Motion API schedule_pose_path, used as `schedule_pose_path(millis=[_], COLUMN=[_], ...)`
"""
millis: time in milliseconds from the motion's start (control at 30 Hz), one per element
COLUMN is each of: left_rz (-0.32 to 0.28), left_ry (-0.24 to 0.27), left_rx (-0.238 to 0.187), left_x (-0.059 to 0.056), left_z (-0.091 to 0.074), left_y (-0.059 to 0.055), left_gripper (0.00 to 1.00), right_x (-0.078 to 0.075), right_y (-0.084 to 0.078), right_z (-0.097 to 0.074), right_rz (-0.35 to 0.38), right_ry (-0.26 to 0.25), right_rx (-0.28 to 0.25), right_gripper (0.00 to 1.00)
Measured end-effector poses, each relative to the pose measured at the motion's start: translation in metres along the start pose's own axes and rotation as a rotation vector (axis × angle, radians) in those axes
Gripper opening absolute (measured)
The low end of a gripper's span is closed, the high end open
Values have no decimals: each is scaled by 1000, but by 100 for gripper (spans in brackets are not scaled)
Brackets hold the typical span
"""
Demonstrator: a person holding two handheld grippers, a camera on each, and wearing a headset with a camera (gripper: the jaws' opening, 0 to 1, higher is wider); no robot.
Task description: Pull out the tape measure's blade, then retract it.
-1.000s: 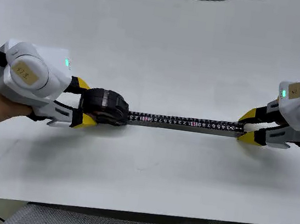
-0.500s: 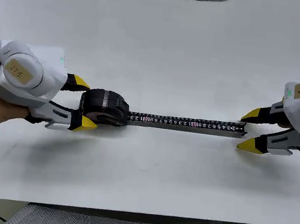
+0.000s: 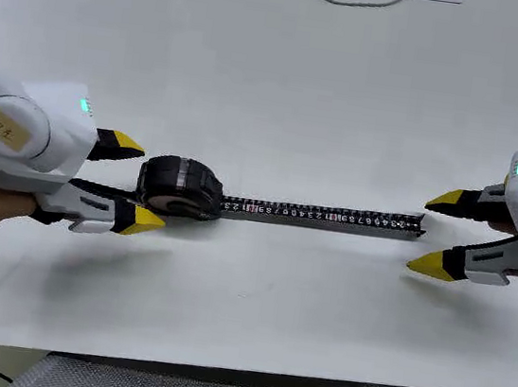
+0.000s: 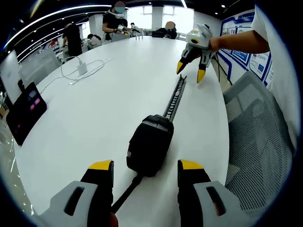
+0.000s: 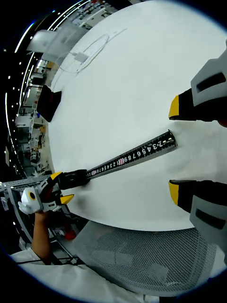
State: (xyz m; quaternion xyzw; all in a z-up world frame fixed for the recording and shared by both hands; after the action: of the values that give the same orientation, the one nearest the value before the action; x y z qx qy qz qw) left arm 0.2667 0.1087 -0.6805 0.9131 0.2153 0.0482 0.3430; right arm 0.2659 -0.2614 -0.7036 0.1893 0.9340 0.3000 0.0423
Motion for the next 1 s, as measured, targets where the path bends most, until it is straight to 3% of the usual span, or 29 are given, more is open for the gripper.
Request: schedule_pose_path(millis=[600, 1000], left_rz=[-67, -88], left_ry=[76, 122], left_rx=[-110, -155], left_x=[-17, -27], left_z=[-13, -23], left_y=[-8, -14], left_gripper=[53, 58], right_x=[14, 23], right_y=[7, 7], right_z=[-9, -12], right_rz=[98, 131], right_ry=[-113, -172], right_rx=[-112, -173], right_gripper=[62, 69])
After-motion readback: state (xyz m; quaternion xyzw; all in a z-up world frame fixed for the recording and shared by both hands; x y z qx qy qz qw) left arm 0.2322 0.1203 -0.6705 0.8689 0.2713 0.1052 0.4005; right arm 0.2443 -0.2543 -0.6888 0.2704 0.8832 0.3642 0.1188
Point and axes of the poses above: the centre of the closed fingertips' face, and the gripper's own axes: z roughly forward along the fingers, x roughly to its left, y roughly out of its top, the point moved 7 cm from there along -z, roughly backward along the fingers, and after that the axes turned 4 degrees about -y, right-handed, at the moved point
